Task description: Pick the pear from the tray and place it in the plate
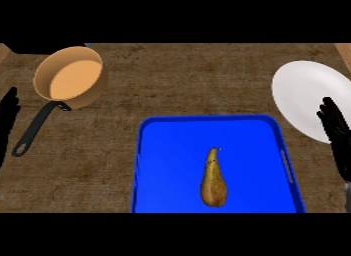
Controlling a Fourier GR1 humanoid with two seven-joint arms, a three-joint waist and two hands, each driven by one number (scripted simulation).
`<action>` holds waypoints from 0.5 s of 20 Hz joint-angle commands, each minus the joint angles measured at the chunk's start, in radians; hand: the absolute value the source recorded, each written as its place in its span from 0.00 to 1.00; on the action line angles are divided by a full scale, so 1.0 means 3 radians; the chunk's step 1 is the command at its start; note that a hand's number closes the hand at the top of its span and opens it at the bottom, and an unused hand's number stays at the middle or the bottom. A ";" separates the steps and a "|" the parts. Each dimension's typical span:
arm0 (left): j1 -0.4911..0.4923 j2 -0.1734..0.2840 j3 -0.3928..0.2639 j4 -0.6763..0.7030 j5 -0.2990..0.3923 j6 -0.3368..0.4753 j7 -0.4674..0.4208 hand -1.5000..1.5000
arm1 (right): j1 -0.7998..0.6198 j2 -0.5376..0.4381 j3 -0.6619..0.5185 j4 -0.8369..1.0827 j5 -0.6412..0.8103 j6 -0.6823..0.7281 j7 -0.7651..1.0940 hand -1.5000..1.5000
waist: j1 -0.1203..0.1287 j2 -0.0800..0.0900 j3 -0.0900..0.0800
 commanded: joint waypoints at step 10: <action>-0.0205 -0.0709 -0.0271 0.0041 0.0405 -0.0219 -0.0068 0.50 | -0.0549 0.0408 0.0647 -0.0198 0.0692 -0.0005 -0.0706 0.00 | -0.0068 -0.0039 0.0040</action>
